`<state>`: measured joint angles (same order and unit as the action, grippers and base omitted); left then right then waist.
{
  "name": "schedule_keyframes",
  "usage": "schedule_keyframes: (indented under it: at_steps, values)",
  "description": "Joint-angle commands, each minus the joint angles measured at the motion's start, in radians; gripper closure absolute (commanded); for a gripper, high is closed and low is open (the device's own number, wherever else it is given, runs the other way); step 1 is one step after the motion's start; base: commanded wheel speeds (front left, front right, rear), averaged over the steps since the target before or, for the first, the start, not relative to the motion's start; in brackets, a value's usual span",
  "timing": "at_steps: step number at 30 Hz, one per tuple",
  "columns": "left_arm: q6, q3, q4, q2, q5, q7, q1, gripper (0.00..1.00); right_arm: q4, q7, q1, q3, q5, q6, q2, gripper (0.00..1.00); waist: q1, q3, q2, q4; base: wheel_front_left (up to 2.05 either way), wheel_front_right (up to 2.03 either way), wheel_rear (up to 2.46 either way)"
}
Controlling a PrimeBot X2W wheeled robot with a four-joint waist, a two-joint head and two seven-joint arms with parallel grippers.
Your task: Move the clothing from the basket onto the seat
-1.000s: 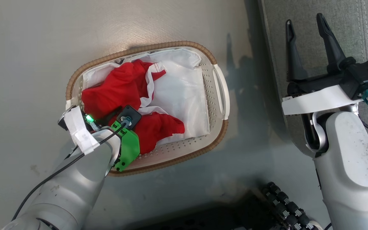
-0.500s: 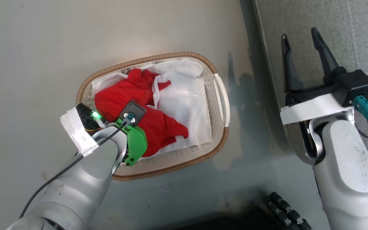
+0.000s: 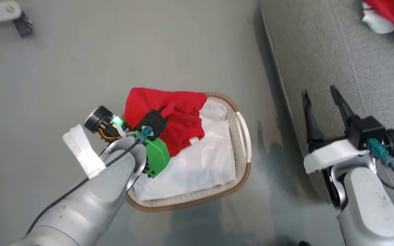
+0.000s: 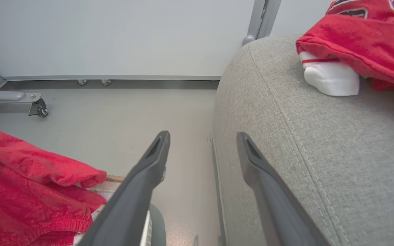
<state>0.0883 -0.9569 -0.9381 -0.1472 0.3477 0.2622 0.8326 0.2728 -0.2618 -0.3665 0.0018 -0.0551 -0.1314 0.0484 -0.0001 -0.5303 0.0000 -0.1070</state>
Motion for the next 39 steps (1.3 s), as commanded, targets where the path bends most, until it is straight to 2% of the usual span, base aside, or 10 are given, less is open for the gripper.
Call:
schedule_keyframes:
  at_steps: [1,10,18,30,39]
  values:
    - [0.004,0.007,0.028,-0.011,-0.014,0.004,-0.018,1.0,0.011,-0.005,0.033,-0.005,0.005,0.001,0.004,0.0,0.0001,0.159,0.0,0.041,0.0,0.0,0.0]
    - [0.024,-0.002,0.169,-0.07,-0.029,0.004,0.022,1.0,0.045,-0.005,0.132,0.002,0.013,0.001,0.004,0.0,0.0001,0.359,0.0,0.053,0.0,0.0,0.0]
    - [0.035,-0.003,0.29,-0.135,-0.019,-0.03,0.133,1.0,0.059,-0.005,0.179,0.015,0.015,0.001,0.004,0.0,0.0001,0.455,0.0,0.047,0.0,0.0,0.0]
    - [0.042,-0.022,0.448,-0.2,0.069,-0.12,0.245,1.0,0.06,-0.005,0.197,0.058,0.022,0.001,0.004,0.0,0.0001,0.499,0.0,0.039,0.0,0.0,0.0]
    - [0.041,-0.041,0.497,-0.195,0.112,-0.136,0.209,1.0,0.047,-0.005,0.154,0.152,0.023,0.001,0.003,0.0,0.0001,0.512,0.0,0.043,0.0,0.0,0.0]
